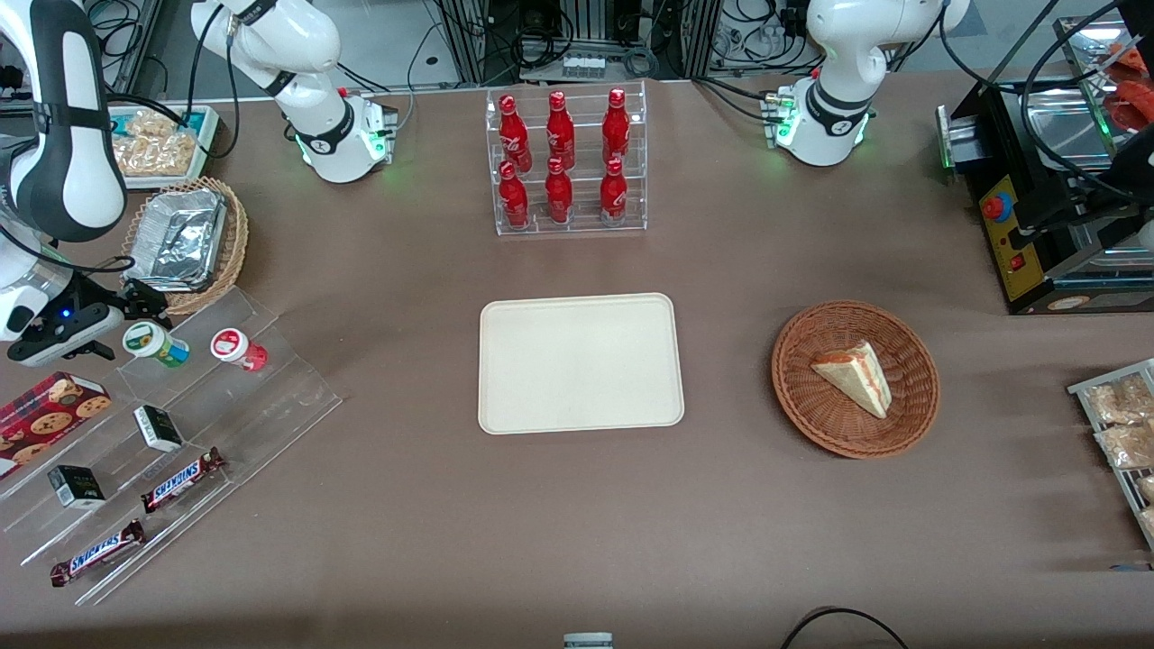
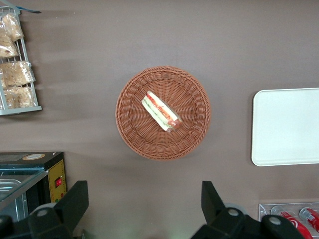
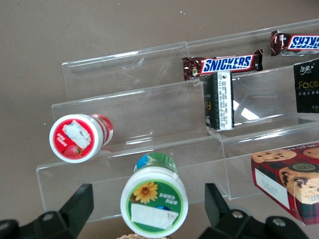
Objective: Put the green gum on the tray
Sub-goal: 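Close the right gripper around the green-lidded gum jar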
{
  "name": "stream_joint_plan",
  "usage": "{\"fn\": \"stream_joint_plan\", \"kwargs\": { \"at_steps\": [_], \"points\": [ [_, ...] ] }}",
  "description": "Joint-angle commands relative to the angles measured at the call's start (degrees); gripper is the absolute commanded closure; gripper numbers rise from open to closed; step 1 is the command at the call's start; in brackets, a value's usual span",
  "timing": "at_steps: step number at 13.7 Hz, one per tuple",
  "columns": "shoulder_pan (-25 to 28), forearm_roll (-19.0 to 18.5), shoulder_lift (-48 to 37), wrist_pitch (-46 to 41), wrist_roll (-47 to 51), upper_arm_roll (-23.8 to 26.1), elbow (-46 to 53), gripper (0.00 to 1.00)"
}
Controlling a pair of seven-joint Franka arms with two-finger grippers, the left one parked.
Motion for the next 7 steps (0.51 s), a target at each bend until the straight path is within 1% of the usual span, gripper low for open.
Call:
{"fn": "stream_joint_plan", "kwargs": {
  "at_steps": [1,7],
  "points": [
    [-0.7,1.2,0.0,2.1,-1.8,0.3,-1.1,0.01],
    [-0.8,1.2,1.1,3.4,-1.9,0.3,-1.2,0.01]
  ]
}}
